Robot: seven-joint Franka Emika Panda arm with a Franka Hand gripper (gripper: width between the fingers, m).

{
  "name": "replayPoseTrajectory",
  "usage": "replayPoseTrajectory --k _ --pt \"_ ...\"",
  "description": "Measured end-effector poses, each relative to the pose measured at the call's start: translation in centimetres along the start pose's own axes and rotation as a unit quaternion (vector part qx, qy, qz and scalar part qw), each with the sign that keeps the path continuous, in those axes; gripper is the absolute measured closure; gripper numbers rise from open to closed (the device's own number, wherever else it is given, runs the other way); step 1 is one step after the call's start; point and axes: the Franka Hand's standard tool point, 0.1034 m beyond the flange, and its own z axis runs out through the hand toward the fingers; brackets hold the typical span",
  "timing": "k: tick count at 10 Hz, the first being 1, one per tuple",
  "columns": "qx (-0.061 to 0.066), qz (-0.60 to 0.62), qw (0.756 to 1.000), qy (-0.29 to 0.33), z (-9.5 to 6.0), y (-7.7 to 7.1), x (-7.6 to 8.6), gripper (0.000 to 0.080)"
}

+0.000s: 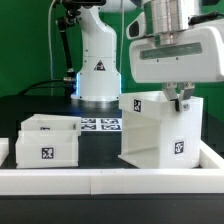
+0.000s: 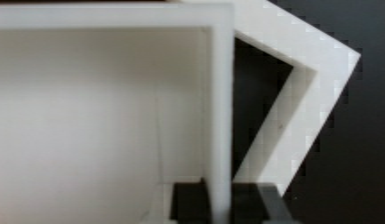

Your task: Assemble drawer

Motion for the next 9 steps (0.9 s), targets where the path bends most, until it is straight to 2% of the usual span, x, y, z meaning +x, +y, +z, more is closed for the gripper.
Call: replayPoseTrajectory --k 6,9 --pt "0.007 0.175 0.984 -0.02 0.1 -0.3 -0.5 0.0761" --pt "0.008 0.169 0.985 -0.023 0.3 -1.7 0.3 0.0761"
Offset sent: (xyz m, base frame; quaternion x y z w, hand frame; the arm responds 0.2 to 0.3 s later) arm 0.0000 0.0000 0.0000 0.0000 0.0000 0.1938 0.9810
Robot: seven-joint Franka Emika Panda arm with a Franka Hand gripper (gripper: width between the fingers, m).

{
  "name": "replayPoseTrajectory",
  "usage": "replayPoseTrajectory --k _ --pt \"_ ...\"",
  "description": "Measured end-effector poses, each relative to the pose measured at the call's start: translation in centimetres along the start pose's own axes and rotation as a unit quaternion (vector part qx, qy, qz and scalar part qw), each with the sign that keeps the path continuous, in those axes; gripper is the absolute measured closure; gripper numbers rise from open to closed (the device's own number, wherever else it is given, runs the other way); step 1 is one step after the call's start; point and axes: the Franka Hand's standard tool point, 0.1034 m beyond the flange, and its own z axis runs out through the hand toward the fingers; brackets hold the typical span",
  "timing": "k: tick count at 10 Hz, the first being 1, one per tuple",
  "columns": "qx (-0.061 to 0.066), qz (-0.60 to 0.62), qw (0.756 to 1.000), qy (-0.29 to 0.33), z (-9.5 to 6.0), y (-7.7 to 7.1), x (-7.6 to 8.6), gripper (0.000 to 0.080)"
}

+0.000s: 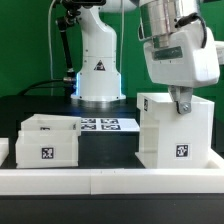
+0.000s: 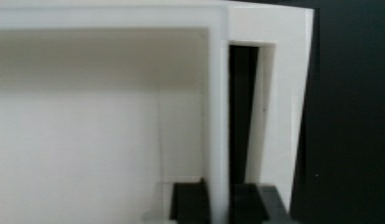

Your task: Assemble drawer

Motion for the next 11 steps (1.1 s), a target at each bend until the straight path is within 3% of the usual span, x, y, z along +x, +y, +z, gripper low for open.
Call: replayPoseTrajectory --k 4,9,10,11 --pt "0.011 0.003 1.0 0.0 0.4 -2.1 0.1 0.0761" --pt "0.006 -0.001 1.0 -0.002 0.6 -2.5 0.1 0.0759" --pt "0.006 -0.003 1.0 -0.002 0.6 -2.5 0.1 0.0547" --pt "0.006 -0.005 1.0 -0.002 0.6 -2.5 0.1 0.0547"
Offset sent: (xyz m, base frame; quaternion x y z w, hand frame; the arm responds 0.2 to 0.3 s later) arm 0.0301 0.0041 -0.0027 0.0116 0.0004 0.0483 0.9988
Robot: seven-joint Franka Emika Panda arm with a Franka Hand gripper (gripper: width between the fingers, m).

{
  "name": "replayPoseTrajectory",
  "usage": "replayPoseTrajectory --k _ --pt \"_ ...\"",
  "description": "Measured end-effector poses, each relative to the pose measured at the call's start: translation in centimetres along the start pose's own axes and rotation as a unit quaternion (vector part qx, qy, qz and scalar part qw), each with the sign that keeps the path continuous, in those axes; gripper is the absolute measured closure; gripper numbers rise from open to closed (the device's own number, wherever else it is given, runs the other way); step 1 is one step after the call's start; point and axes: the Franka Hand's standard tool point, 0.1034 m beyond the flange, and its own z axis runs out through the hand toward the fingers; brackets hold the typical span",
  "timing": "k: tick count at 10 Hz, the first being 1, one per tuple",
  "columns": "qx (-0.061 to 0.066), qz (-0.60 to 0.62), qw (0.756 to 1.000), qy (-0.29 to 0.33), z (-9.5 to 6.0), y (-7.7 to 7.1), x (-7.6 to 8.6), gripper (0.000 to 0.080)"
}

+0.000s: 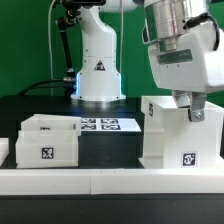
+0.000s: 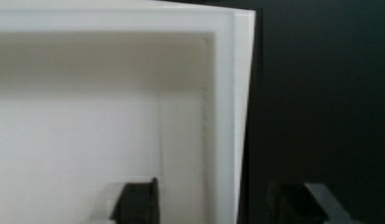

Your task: Assemble drawer

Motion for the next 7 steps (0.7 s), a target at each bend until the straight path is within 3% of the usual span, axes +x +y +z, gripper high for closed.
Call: replayPoseTrajectory --k 1,2,3,4,5,7 --pt "-0.002 -0.008 1.0 0.0 0.0 0.1 0.0 0.0359" --pt "-0.01 -0.023 1.0 -0.003 0.0 0.3 0.1 0.0232" --pt "-0.013 -0.039 0.999 -0.004 -0.2 0.4 0.2 0.0232" --pt "-0.013 -0.066 0.998 -0.005 -0.6 0.4 0.2 0.0167" --pt "-0.014 -0.097 0.995 -0.006 -1.2 0.5 0.2 0.0155" --pt "-0.01 -0.152 0.988 -0.009 -3.2 0.7 0.5 0.0151"
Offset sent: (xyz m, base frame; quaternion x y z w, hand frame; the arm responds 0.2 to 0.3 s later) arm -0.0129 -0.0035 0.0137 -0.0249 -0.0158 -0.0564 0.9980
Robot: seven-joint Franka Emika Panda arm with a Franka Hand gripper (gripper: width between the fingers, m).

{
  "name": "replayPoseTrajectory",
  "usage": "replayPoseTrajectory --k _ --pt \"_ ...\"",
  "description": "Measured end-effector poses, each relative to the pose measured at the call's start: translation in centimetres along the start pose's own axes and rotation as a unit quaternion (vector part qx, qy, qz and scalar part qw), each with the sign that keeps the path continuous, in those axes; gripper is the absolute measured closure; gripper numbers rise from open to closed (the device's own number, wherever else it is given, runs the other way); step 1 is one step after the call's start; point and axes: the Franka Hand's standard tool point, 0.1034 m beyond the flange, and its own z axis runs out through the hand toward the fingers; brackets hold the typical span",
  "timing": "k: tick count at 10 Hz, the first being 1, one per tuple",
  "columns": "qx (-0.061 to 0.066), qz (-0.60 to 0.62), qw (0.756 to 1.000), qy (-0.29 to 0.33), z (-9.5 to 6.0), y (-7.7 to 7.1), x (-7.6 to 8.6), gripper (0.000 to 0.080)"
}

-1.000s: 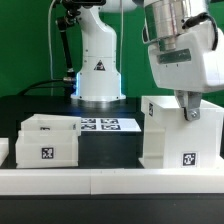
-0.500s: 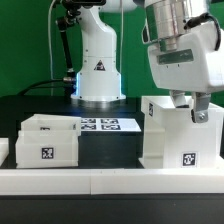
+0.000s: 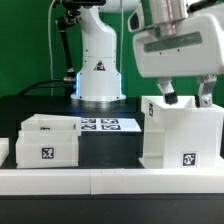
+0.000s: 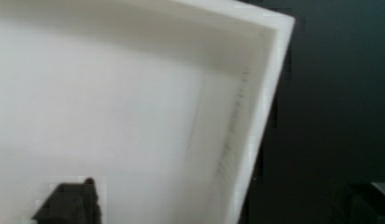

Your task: Assemble drawer

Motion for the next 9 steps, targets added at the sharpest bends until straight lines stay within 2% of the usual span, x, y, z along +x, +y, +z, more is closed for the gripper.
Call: replayPoseTrajectory --k 1,2,4,5,7,9 --pt "0.003 -0.007 1.0 -0.004 -0.7 0.7 0.0 0.0151" --pt "0.009 0.005 1.0 -0.006 -0.7 1.2 -0.1 0.0151" --pt "0.009 -0.04 0.999 -0.006 -0.6 1.1 -0.1 0.0151" --pt "0.005 -0.112 0.994 -0.005 -0.5 1.3 0.0 0.0151" --pt "-0.017 -0.271 0.962 -0.024 -0.7 2.6 1.0 0.0151" --pt "-0.017 -0.368 0.929 -0.024 -1.2 3.1 2.4 0.0151"
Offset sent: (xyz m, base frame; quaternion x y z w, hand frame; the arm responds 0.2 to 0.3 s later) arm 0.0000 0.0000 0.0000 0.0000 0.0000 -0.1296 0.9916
